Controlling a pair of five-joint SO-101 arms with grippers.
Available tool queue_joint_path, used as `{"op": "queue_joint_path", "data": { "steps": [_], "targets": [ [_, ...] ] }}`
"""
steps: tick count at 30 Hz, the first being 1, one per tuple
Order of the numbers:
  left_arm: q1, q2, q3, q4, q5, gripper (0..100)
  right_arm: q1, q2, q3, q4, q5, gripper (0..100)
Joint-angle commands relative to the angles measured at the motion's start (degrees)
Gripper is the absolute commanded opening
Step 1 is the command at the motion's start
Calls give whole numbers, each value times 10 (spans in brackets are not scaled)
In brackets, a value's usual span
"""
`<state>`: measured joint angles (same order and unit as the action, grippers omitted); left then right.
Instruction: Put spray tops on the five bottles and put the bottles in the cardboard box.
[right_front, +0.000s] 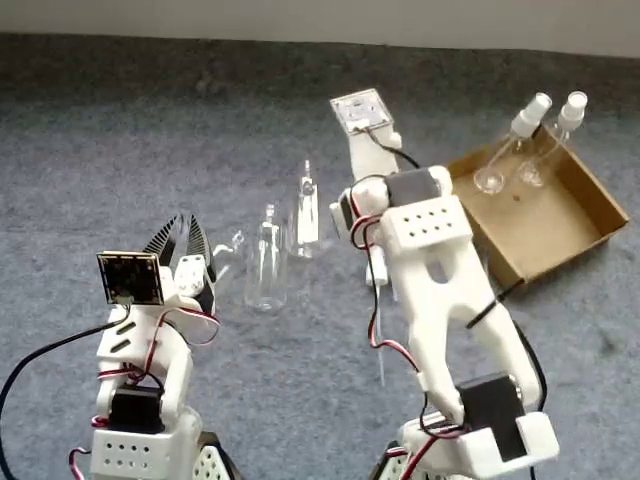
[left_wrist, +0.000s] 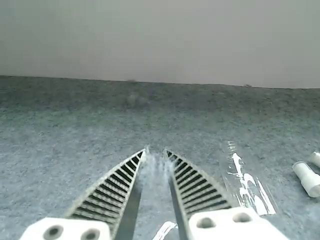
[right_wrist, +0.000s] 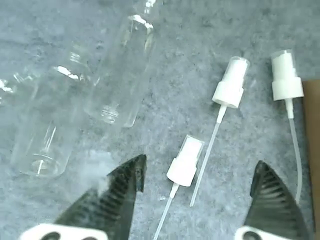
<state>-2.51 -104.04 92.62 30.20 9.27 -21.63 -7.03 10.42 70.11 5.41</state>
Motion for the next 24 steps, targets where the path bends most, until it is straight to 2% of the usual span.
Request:
{"op": "queue_joint_path", "data": {
  "steps": [1,10,15,24],
  "targets": [
    [-5,-7,-29,0,0,5,-8,17,-36,-55,2,293],
    [-4,-7,-29,0,0,5,-14,62,-36,-168,0,293],
    [-4,-7,-28,0,-1,5,-37,88,-37,-225,-76,293],
    [-4,-7,-27,0,-2,5,-49,174,-37,-347,-120,293]
  ]
}}
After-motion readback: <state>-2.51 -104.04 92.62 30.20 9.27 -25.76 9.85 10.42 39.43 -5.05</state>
